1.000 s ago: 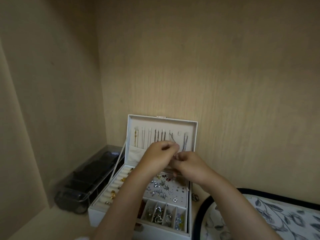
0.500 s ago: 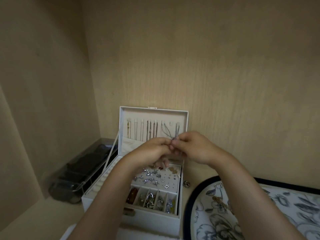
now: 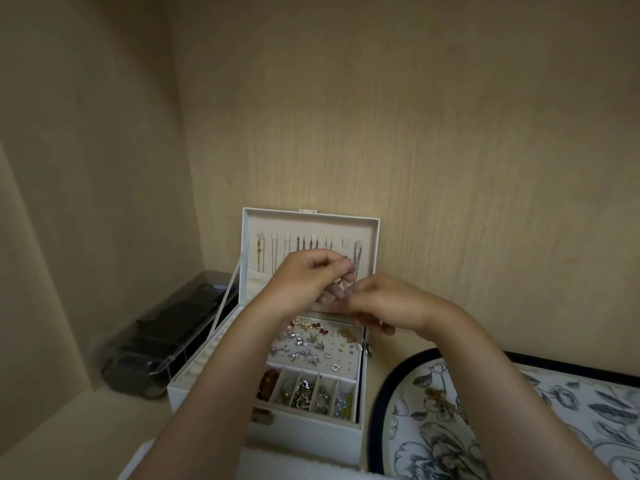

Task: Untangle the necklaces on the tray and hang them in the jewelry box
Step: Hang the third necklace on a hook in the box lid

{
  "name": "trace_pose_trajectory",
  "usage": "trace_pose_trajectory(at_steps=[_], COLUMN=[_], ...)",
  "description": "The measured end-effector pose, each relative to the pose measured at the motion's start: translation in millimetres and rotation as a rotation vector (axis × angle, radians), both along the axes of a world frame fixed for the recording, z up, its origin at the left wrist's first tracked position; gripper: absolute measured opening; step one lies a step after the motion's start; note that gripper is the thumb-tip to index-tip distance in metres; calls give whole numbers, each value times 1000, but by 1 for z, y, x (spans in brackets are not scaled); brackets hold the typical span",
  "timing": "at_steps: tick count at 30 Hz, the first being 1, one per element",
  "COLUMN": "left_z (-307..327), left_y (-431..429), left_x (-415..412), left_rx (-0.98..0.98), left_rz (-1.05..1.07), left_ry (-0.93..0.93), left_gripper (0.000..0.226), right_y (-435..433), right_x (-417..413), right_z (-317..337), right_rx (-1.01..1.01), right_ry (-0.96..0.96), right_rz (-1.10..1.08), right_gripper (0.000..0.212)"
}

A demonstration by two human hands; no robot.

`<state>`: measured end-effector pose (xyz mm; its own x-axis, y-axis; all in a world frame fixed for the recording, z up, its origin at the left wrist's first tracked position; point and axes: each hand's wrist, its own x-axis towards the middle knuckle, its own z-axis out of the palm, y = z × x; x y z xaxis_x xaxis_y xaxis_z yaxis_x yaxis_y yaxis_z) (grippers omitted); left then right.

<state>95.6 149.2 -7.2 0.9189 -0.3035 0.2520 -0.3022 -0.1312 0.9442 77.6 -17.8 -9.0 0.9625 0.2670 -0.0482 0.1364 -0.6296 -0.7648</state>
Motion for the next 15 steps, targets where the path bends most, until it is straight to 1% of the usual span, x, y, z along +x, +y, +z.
trace_pose_trajectory(at_steps=[2, 4, 9, 12, 15], left_z=[-1, -3, -16, -26, -31], left_y=[3, 9, 33, 40, 42], left_x=[4, 9, 25, 31, 33], left_rx=[-10, 45, 389, 554, 714], left_rz=[46, 85, 238, 297, 309], left_ry=[-40, -86, -203, -301, -380], left_gripper=[12, 13, 23, 22, 29], right_y=[4, 8, 19, 26, 33], right_x=[3, 5, 9, 16, 28], right_z=[-5, -7, 0, 6, 14], right_rx=[-3, 88, 395, 452, 453], right_ry=[-76, -136, -319, -393, -412], right_rz=[-21, -89, -230, -299, -319], right_gripper=[29, 27, 17, 16, 21])
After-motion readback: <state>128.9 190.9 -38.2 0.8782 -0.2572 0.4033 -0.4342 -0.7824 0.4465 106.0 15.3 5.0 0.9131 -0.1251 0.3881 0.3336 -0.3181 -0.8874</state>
